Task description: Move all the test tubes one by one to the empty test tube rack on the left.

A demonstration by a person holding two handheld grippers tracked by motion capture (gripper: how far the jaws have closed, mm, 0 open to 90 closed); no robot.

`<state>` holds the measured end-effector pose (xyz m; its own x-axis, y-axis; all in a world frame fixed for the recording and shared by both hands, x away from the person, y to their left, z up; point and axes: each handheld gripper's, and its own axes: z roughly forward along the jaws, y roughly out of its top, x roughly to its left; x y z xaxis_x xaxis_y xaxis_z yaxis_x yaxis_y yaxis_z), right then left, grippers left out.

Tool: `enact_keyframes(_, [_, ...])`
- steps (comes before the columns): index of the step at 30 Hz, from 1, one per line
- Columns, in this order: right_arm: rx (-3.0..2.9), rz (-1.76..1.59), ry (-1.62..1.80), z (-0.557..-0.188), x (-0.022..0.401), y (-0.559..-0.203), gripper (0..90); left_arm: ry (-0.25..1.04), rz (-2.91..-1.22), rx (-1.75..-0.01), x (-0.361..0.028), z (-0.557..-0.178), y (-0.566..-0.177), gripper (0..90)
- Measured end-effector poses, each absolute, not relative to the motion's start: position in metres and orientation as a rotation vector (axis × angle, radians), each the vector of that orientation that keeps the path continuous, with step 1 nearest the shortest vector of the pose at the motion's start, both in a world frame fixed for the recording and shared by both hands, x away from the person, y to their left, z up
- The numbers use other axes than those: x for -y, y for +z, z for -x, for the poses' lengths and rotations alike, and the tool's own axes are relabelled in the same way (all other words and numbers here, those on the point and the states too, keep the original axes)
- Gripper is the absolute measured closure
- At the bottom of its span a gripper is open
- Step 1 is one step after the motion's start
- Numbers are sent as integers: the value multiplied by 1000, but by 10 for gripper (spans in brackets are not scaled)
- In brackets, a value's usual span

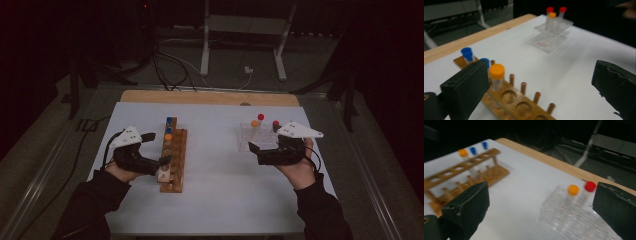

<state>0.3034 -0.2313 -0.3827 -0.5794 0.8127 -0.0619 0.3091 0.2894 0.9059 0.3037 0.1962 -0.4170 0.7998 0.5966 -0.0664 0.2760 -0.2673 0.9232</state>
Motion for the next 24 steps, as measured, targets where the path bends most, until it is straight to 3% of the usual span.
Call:
enact_keyframes(8, [-2054, -1110, 1171, -326, 235, -418, 162, 349, -1820, -670, -206, -293, -423, 17])
enact_keyframes(18, [-2057, -1233, 1090, -363, 233, -448, 498, 337, -1806, -682, -210, -294, -426, 17])
enact_keyframes(24, [-2054, -1281, 1036, -382, 232, -456, 600, 343, -1814, -679, -209, -294, -426, 17])
